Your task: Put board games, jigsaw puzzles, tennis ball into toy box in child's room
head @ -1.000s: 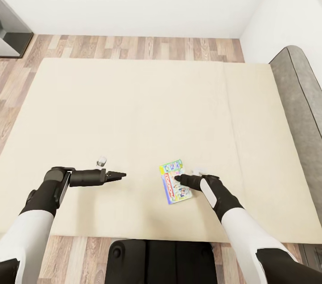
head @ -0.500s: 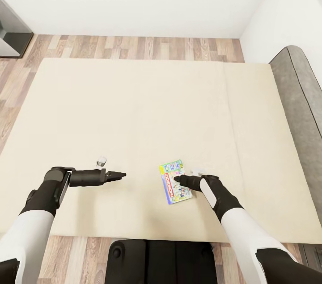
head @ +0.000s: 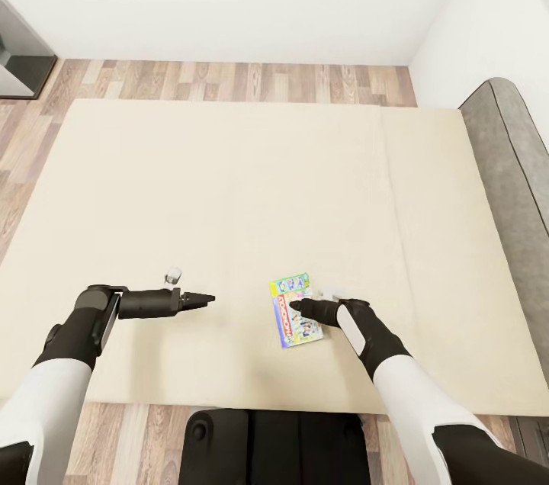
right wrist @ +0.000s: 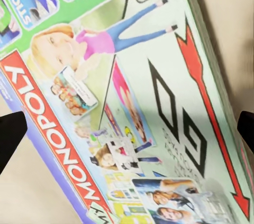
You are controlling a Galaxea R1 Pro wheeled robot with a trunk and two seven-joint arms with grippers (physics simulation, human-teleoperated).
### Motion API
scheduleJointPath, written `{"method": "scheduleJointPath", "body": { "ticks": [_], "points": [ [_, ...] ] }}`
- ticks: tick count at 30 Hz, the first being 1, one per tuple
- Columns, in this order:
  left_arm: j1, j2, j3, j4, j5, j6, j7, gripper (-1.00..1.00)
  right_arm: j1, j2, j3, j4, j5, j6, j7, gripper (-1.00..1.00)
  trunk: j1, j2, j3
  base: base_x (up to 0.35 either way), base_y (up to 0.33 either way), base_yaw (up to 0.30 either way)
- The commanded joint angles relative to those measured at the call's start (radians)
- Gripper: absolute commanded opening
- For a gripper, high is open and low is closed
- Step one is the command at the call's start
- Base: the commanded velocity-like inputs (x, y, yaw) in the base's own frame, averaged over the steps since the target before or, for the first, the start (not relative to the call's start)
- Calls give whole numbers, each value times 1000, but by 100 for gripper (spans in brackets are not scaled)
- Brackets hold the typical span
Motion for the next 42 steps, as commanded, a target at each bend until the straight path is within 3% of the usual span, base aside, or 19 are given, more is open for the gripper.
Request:
{"method": "scheduleJointPath", "body": {
  "ticks": [1,6,11,42],
  "points": [
    [0,-1,3,-1,-10,10,-9,100,0,0,-1,-1,-1,5,2,100,1,-2,-1,0,0,0],
    [0,-1,3,-1,-10,10,-9,100,0,1,-1,-1,-1,5,4,100,1,-2,-1,0,0,0],
    [0,-1,3,-1,-10,10,-8,100,0,19,-1,-1,0,5,3,100,1,-2,-1,0,0,0],
    [0,-1,3,-1,-10,10,-9,100,0,19,2,-1,14,-16,-5,100,1,-2,-1,0,0,0]
  ]
}}
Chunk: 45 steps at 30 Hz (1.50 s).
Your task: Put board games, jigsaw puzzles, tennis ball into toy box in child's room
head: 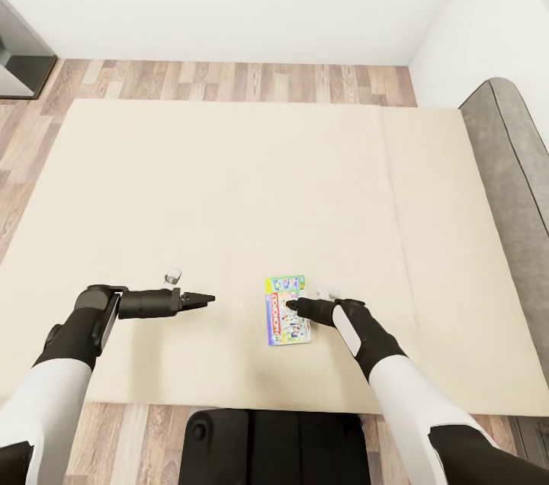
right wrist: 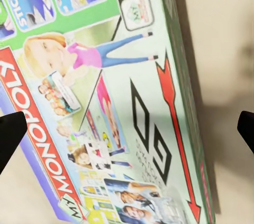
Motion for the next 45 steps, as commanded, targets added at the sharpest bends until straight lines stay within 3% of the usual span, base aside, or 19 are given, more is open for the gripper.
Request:
{"method": "scheduleJointPath", "body": {
  "ticks": [1,45],
  "points": [
    [0,-1,3,-1,-11,10,-9,100,0,0,-1,-1,-2,5,1,100,1,-2,-1,0,0,0],
    [0,-1,3,-1,-10,10,-10,100,-1,0,-2,-6,-3,7,1,100,1,-2,-17,0,0,0]
  ]
}}
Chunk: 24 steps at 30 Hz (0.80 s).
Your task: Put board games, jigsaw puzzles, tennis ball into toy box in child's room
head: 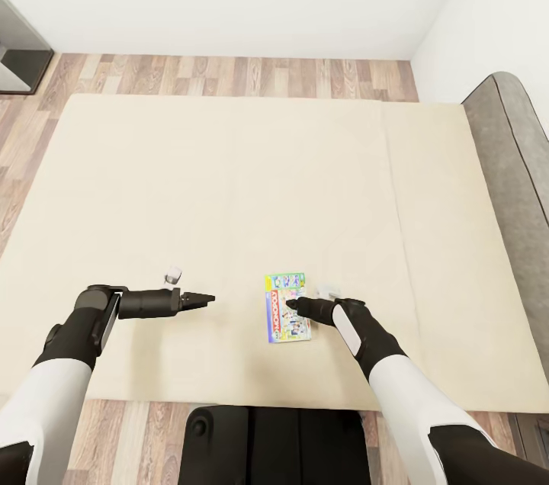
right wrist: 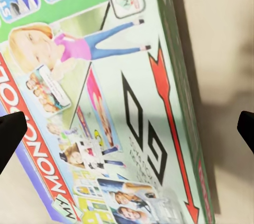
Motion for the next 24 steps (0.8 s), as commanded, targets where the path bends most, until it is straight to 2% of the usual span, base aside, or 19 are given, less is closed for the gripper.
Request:
{"method": "scheduleJointPath", "body": {
  "ticks": [1,16,24],
  "points": [
    [0,-1,3,-1,-11,10,-9,100,0,0,-1,-1,-2,5,2,100,1,-2,-1,0,0,0],
    [0,-1,3,-1,-11,10,-9,100,0,0,0,-1,-2,5,4,100,1,-2,-1,0,0,0],
    [0,-1,3,-1,-11,10,-9,100,0,0,-1,-1,-2,5,4,100,1,-2,-1,0,99,0]
  ]
}}
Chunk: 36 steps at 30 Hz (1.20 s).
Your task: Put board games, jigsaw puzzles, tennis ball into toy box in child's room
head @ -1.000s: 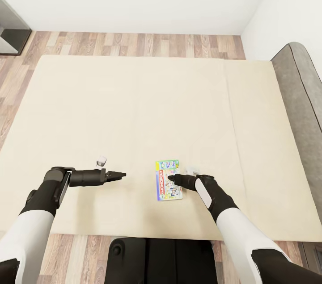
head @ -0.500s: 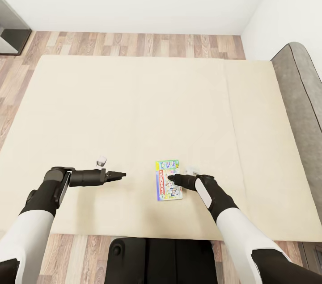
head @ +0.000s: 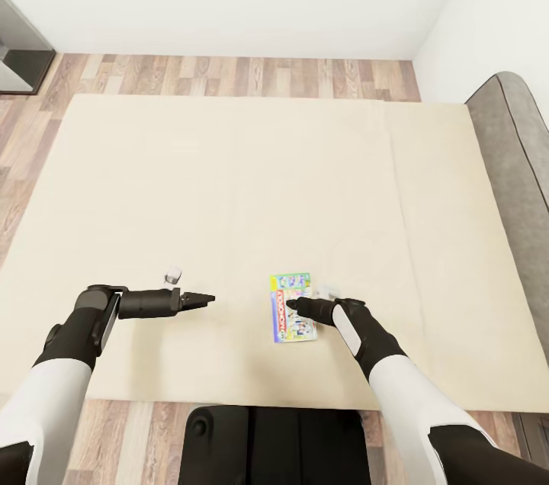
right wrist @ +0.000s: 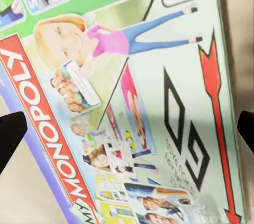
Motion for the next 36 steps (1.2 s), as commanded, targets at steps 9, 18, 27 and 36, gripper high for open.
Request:
{"method": "scheduleJointPath", "body": {
  "ticks": [9,18,27,36],
  "points": [
    [0,-1,3,-1,-11,10,-9,100,0,0,0,-1,-2,5,2,100,1,-2,-1,0,19,0],
    [0,-1,3,0,-11,10,-8,100,0,0,0,-1,-2,5,3,100,1,-2,-1,0,20,0],
    [0,-1,3,-1,-11,10,-7,100,0,0,0,-1,-2,5,3,100,1,-2,-1,0,77,0],
    [0,-1,4,0,-11,10,-9,100,0,2,0,-1,-2,5,2,100,1,-2,-1,0,77,0]
  ]
}}
